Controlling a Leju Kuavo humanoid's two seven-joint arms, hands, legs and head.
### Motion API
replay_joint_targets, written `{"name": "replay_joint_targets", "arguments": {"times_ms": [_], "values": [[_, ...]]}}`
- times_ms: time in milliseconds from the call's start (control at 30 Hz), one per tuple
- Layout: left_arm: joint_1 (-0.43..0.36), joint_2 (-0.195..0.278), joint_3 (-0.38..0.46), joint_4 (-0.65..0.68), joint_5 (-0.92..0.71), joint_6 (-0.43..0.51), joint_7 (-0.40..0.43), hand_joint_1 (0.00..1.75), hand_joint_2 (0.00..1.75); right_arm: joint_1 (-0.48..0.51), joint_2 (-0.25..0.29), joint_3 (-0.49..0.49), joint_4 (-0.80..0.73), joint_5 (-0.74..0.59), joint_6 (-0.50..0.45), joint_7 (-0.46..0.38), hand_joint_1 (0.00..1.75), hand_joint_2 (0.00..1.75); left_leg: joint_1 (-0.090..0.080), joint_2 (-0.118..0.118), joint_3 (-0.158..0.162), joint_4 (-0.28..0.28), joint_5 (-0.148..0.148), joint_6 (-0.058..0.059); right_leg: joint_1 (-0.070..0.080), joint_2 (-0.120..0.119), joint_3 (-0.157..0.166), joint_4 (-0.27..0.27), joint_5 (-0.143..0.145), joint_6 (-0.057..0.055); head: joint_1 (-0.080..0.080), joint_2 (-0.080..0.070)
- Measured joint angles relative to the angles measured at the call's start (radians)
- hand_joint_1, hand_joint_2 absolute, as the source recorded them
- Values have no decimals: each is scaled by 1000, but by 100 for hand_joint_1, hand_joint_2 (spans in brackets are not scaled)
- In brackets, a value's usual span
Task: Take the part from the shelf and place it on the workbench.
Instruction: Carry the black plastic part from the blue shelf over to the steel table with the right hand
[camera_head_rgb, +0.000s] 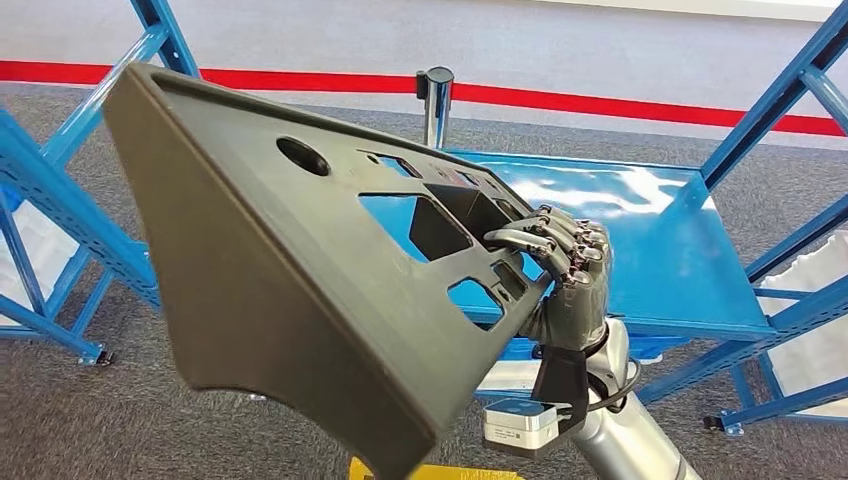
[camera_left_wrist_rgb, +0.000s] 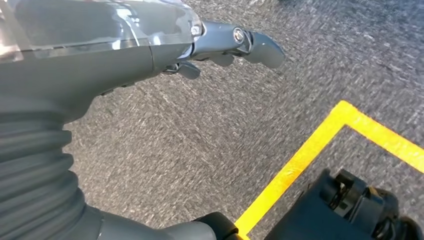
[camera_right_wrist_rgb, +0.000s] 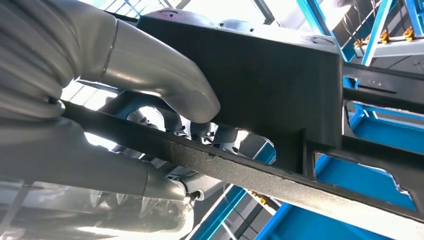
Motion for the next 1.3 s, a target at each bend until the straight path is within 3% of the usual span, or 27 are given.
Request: {"name": "replay_joint_targets", "arguments": {"times_ms": [67, 133, 200, 267, 300, 333, 400, 433, 467, 500, 567, 633, 700, 767, 800, 833, 900, 933, 967, 1000, 1033, 1100, 1167, 1233, 1300], "values": [[-2, -1, 0, 0, 0, 0, 0, 0, 175, -1, 0, 0, 2, 0, -1, 0, 175, 175, -5, -2, -15, 0, 15, 0, 11, 3, 92, -124, 49, -16, 8, 0], [-4, -2, 0, 0, 0, -1, 0, 0, 175, -4, 0, 0, 2, 0, -1, 1, 175, 175, -8, -3, -25, 0, 31, -5, 23, 6, 171, -251, 62, -35, 11, 0], [-5, -3, 0, 0, 0, -4, 0, 0, 175, -6, 0, 0, 2, -1, -1, 2, 175, 175, -7, -3, -32, -5, 48, -14, 30, 8, 187, -290, 60, -46, 10, 0], [-5, -3, 0, 0, 0, -6, -2, 0, 175, -7, 0, 0, 3, -2, -1, 3, 175, 175, -7, -3, -38, -6, 51, -25, 24, 7, 171, -300, 81, -54, 10, 0], [-5, -3, 1, 0, 0, -7, -3, 0, 175, -9, 1, 0, 4, -2, -1, 4, 175, 175, -7, -3, -44, 7, 29, -29, 18, 5, 161, -304, 93, -59, 7, 0], [-6, -3, 1, 0, 0, -7, -5, 0, 175, -10, 2, 1, 4, -2, -1, 5, 175, 175, -6, -3, -52, 38, -10, -34, 13, 4, 149, -308, 106, -62, 1, 0], [-8, -3, 2, -1, 0, -8, -7, 0, 175, -10, 3, 1, 6, -2, -1, 7, 175, 175, 0, -3, -71, 150, -106, -43, 11, 2, 125, -307, 126, -66, -12, 0], [-8, -3, 2, -1, 0, -8, -7, 0, 175, -10, 4, 1, 8, -2, -1, 7, 175, 175, 4, -2, -75, 211, -135, -48, 10, 2, 112, -305, 137, -66, -17, 0], [-7, -3, 2, -1, 0, -9, -7, 0, 175, -10, 4, 1, 10, -2, -1, 8, 175, 175, 9, -2, -71, 252, -142, -53, 9, 1, 97, -302, 147, -64, -20, 0], [-7, -3, 2, -1, 0, -9, -7, 0, 175, -10, 4, 1, 11, -2, -1, 8, 175, 175, 15, -2, -52, 260, -127, -59, 6, 1, 82, -298, 156, -61, -23, 0], [-5, -3, 2, 0, -2, -11, -6, 0, 175, -10, 5, 2, 12, -2, -1, 8, 175, 175, 30, -1, 30, 169, -80, -75, -2, 1, 54, -284, 170, -51, -28, 0], [-2, -4, 0, 0, -4, -15, -6, 0, 175, -11, 6, 1, 12, -2, -1, 9, 175, 175, 34, -2, 112, 41, -82, -85, -4, 2, 31, -267, 181, -37, -38, 0], [1, -5, -1, 0, -6, -18, -6, 0, 175, -11, 6, 1, 12, -2, -2, 9, 175, 175, 27, -6, 129, -7, -99, -73, -2, 2, 20, -259, 197, -26, -39, 0], [3, -5, -1, 0, -7, -18, -7, 0, 175, -9, 6, 1, 12, -1, -2, 9, 175, 175, 22, -5, 110, -5, -86, -47, -4, 2, 12, -261, 207, -17, -30, 0], [4, -5, -1, 0, -7, -19, -7, 0, 175, -8, 6, 1, 13, -1, -3, 9, 175, 175, 19, -4, 100, -5, -76, -33, -6, 2, 5, -251, 189, -14, -26, 0], [4, -5, -1, 0, -8, -19, -7, 0, 175, -8, 6, 1, 13, -1, -3, 9, 175, 175, 19, -2, 87, -5, -65, -21, -6, 3, -6, -222, 153, -12, -22, 0], [2, -5, -1, 0, -8, -19, -7, 0, 175, -7, 6, 0, 13, -1, -3, 9, 175, 175, 15, 1, 56, -5, -42, -7, -5, 3, -35, -109, 51, -11, -8, 0], [1, -5, -1, 0, -8, -19, -7, 0, 175, -7, 6, 0, 13, -2, -4, 9, 175, 175, 12, 1, 40, -5, -30, -4, -3, 3, -46, -44, 15, -12, -2, 0], [1, -5, -1, 0, -8, -19, -8, 0, 175, -6, 6, 0, 14, -2, -4, 9, 175, 175, 8, 2, 25, -5, -19, -2, -1, 4, -48, 3, 1, -14, 3, 0], [0, -5, -1, 0, -8, -19, -8, 0, 175, -5, 6, 0, 14, -1, -4, 9, 175, 175, 5, 2, 10, -4, -7, -1, 2, 4, -34, 20, 11, -17, 7, 0], [-1, -5, -1, 0, -9, -19, -9, 0, 175, -5, 6, 0, 14, -1, -4, 9, 175, 175, 2, 2, -3, -4, 3, -1, 6, 4, -3, 1, 36, -21, 11, 0], [-4, -6, -1, -1, -9, -19, -9, 0, 175, -7, 6, 0, 14, 0, -4, 9, 175, 175, -2, 1, -21, -4, 22, -2, 20, 6, 99, -121, 78, -39, 16, 0], [-7, -9, -1, -2, -10, -20, -10, 0, 175, -11, 6, 0, 14, 1, -4, 9, 175, 175, -3, 1, -31, -5, 40, -7, 33, 8, 185, -252, 70, -55, 18, 0], [-7, -10, -1, -3, -11, -20, -9, 0, 175, -12, 6, 0, 14, 3, -4, 9, 175, 175, -2, 2, -39, -9, 61, -16, 40, 8, 203, -303, 59, -60, 19, 0], [-6, -9, -1, -3, -11, -21, -9, 0, 175, -12, 5, 1, 14, 5, -4, 9, 175, 175, -2, 2, -52, -3, 55, -26, 29, 6, 183, -313, 76, -63, 18, 0]]}}
